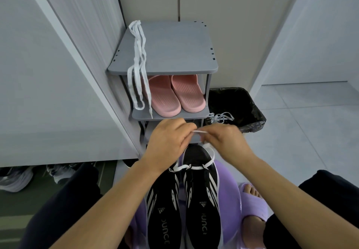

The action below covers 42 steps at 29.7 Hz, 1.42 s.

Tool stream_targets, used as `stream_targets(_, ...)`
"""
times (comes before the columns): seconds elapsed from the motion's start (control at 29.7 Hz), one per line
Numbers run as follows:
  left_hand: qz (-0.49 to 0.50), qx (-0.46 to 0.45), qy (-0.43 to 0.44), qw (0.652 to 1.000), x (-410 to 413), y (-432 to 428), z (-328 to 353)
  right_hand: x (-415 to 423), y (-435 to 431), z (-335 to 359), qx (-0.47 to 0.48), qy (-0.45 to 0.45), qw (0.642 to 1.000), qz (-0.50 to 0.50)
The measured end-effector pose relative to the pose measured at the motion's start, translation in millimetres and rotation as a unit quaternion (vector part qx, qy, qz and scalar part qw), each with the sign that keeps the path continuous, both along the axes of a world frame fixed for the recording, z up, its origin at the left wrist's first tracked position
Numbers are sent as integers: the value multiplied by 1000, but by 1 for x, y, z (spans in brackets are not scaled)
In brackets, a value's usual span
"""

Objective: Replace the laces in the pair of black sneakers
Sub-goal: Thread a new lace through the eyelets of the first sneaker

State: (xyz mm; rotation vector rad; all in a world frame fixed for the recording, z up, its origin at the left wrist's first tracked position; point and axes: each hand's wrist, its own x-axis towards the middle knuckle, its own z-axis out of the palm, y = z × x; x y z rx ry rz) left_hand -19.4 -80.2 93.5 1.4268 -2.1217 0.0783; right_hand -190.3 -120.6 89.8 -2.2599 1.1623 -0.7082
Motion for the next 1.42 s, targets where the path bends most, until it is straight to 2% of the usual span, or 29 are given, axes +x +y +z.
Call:
stream_targets(0.1, 46, 136, 105, 984, 3, 2, 4, -17, -15, 9, 4, 1, 995, -95)
stream_targets(0.2, 44, 310, 219, 924, 13, -1, 4, -34, -23, 15, -2, 54, 985, -166)
stream_targets(0.27, 39, 342, 230, 910, 21, -4, 3, -46, -27, 15, -8, 87, 974, -210)
stream_targets(0.3, 42, 317, 212, 923, 25, -4, 3, -51, -29, 15, -8, 104, 968, -227)
stream_targets(0.37, 57, 193, 142, 969, 29, -4, 2, -55, -30, 17, -25, 150, 968, -202)
stream_targets(0.44, 37, 79, 83, 993, 26, -3, 0, -46, -25, 14, -43, 131, 988, -66)
stream_targets(0.51, 7, 19, 31, 999, 13, 0, -2, -24, -9, 14, 53, 71, 994, 58)
stream_targets(0.57, -2, -15, -19, 1000, -2, 2, -3, -8, 2, 8, 120, 49, 987, 97)
stream_targets(0.64, 15, -11, -28, 999, -7, 1, -5, -10, 0, 1, 69, 60, 994, 57)
stream_targets(0.71, 22, 42, 20, 999, -6, 0, -4, -21, -9, 0, -64, 94, 993, 5)
stream_targets(0.78, 21, 176, 132, 975, -5, 2, 0, -33, -17, 2, -155, 101, 982, -26)
stream_targets(0.84, 11, 324, 252, 912, -5, 3, 7, -41, -20, 6, -188, 109, 975, -52)
stream_targets(0.88, 10, 360, 282, 889, -3, 3, 9, -43, -21, 8, -197, 115, 971, -73)
stream_targets(0.94, 14, 381, 270, 884, 4, 2, 12, -51, -25, 8, -207, 118, 962, -132)
stream_targets(1.01, 22, 368, 249, 896, 14, 0, 14, -59, -31, 7, -163, 140, 960, -179)
stream_targets(1.05, 24, 353, 251, 901, 17, 0, 15, -59, -32, 6, -117, 151, 967, -170)
stream_targets(1.08, 21, 333, 254, 908, 18, 0, 15, -56, -31, 5, -68, 142, 979, -131)
stream_targets(1.15, -2, 305, 249, 919, 13, 1, 14, -38, -20, 7, 55, 50, 997, -16)
stream_targets(1.25, -49, 262, 209, 941, 1, 4, 10, -7, 4, 10, 238, -67, 966, 74)
stream_targets(1.35, -55, 234, 168, 956, -1, 3, 6, -2, 7, 12, 304, -74, 948, 60)
stream_targets(1.42, -54, 240, 145, 958, -2, 4, 4, -8, 0, 15, 323, -44, 944, 49)
